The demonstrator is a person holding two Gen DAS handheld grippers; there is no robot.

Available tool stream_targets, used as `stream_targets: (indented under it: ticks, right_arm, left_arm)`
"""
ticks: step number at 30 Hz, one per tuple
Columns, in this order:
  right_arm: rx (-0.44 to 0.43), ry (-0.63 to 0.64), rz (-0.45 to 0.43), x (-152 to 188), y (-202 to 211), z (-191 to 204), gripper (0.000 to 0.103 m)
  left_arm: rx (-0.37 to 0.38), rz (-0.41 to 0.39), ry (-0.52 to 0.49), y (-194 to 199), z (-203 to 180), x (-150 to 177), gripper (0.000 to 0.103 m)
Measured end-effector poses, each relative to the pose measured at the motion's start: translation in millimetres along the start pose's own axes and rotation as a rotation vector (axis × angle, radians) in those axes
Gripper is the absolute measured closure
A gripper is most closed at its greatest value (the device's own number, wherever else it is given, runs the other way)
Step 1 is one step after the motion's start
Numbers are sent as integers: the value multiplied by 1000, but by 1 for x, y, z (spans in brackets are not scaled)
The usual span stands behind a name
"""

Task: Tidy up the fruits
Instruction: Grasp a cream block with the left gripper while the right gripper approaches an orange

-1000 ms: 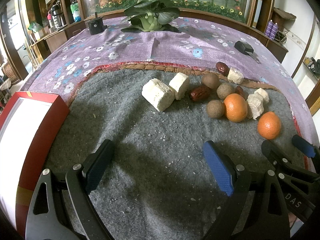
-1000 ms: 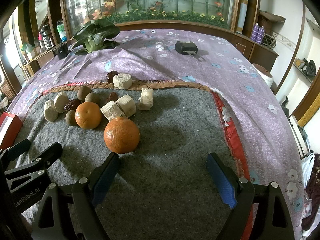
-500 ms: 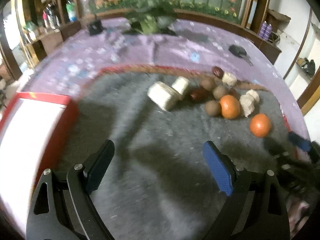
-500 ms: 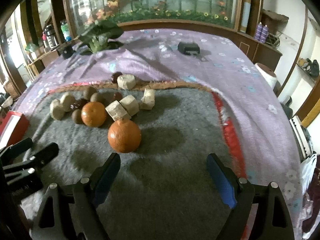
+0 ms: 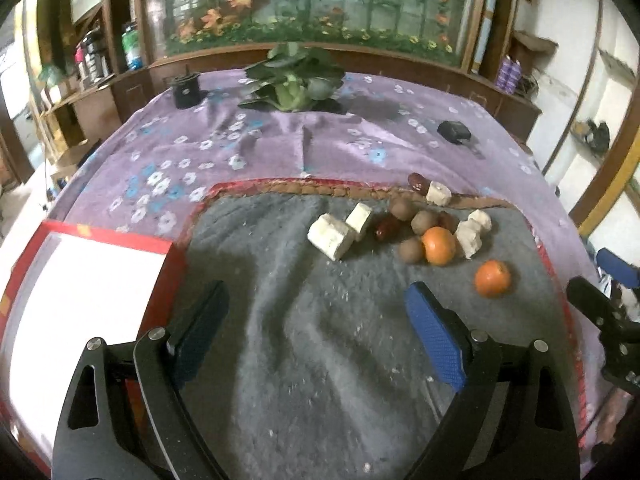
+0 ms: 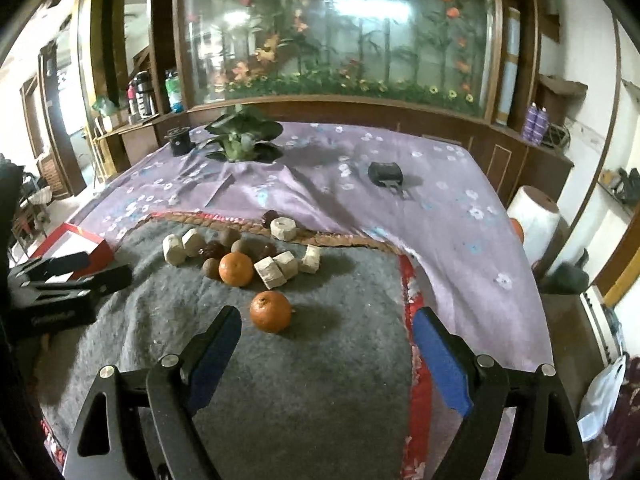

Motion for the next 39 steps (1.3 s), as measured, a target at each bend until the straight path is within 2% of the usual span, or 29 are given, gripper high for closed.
stream_targets:
  ticks: [4, 11, 15, 17, 18, 19, 21, 22, 24, 26, 29, 34, 39]
  right_arm:
    - [-15, 2, 7, 2, -4, -1, 16]
    - [-34, -10, 18, 1, -17, -4, 16]
    - [-42, -6, 42, 3, -26, -4, 16]
    - [-50, -7, 43, 3, -27, -4, 16]
    - [-53, -6, 42, 3, -28, -4, 16]
    - [-56, -6, 41, 3, -29, -4, 16]
    - [-58, -4, 45, 3, -32, -4, 17]
    - [-64, -4, 51, 4, -34, -4, 22]
    - [-76, -5, 63, 5, -37, -4, 23]
    - [-90, -9, 63, 7, -37, -3, 24]
    - [-102, -7, 74, 8, -39, -2, 33]
    - [-129, -6, 65, 10, -33, 1, 33]
    - [-147, 3, 71, 13, -31, 5, 33]
  left_arm:
    - [22, 20, -99, -16, -4, -6, 12]
    - [70, 79, -193, -41, -1, -14, 12]
    - [98, 84, -237, -51, -4, -19, 12]
    - [108, 75, -261, -54, -7, -20, 21]
    - [115, 82, -268, -58, -7, -21, 32]
    - [122, 98, -272, -62, -7, -21, 38]
    - [139, 127, -270, -72, -7, -20, 43]
    - [136, 137, -274, -76, -7, -20, 50]
    - [125, 143, -283, -80, -8, -20, 54]
    - [110, 132, -277, -79, -6, -21, 69]
    - [124, 126, -248, -76, -1, -22, 72]
    - [137, 116, -222, -57, -2, -17, 73]
    - [103, 90, -205, -25, -10, -3, 73]
Point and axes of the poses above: each gripper's, at about its wrist camera, not at the fingertips, and y roughly against the way its jaws point, z to its left, x to its underside, the point moved 1 cm from there along -y, roughly the way its jaws point, and after that the axes turned 5 degrees about -z, right-handed, at the moved point
